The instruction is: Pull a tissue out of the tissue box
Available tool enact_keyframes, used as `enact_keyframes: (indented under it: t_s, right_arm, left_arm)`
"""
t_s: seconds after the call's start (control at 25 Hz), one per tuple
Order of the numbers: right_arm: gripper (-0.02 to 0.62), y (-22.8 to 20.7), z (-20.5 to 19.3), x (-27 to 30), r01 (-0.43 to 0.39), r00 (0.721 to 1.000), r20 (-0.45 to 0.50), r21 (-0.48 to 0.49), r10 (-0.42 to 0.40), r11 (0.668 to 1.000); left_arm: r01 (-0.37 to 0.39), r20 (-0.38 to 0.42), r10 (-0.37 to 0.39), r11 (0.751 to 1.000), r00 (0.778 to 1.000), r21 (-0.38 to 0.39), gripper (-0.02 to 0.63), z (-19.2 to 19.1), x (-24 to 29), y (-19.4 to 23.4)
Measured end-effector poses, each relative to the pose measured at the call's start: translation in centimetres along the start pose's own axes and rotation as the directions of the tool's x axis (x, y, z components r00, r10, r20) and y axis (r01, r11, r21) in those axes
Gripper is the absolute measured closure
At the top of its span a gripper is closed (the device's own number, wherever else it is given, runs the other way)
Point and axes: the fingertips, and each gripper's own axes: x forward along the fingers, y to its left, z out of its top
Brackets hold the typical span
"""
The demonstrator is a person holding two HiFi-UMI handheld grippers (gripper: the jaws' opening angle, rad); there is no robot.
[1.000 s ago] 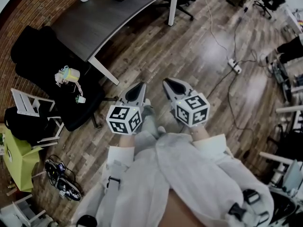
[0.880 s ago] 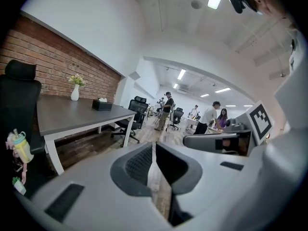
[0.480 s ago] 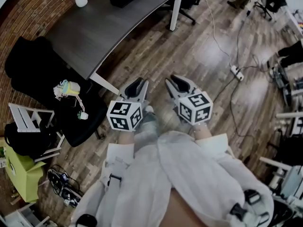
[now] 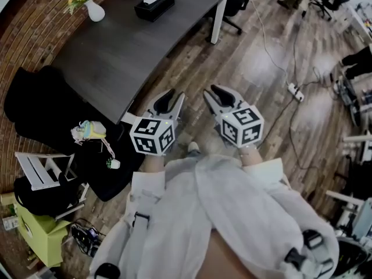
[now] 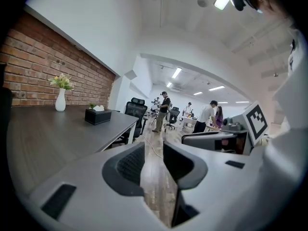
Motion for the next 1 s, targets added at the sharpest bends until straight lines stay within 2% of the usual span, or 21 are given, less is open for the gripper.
enact_keyframes:
  t_s: [0.24,0.36,0.48,0.8,1.0]
  right_arm:
    - [0.511,-0.8,-0.7,1.8,0.034,0.998,-0.047,-0.006,-0.034,0.999]
    - [0.508,-1.5,-1.0,2.5,0.057,0.996,-0.072,-0.003,-0.057,0.998]
    - [0.508,-2.1,-1.0,3.4,0.057,0.994,-0.089,0.000,-0.057,0.998]
    - [0.508,-4.4,1.1,9.2,-0.006,0.994,-0.106,-0.004,0.005,1.000]
    - [0.508,-7.3,4.2,14.2,-0.045,0.993,-0.109,-0.033,0.042,0.998]
  left_arm:
    - [0.021,-0.028,-0.021,1.000,0.999,-0.006,0.505,-0.5,1.4,1.8]
    - [0.010,-0.052,-0.010,1.000,0.999,0.013,0.505,-1.0,1.9,2.5]
    - [-0.002,-0.060,0.002,1.000,0.998,-0.006,0.505,-1.3,2.4,3.5]
    - [-0.062,-0.064,0.061,0.998,0.996,-0.028,0.505,0.2,4.9,7.9]
    - [-0.110,-0.048,0.108,0.993,0.993,-0.041,0.505,2.7,8.2,12.0]
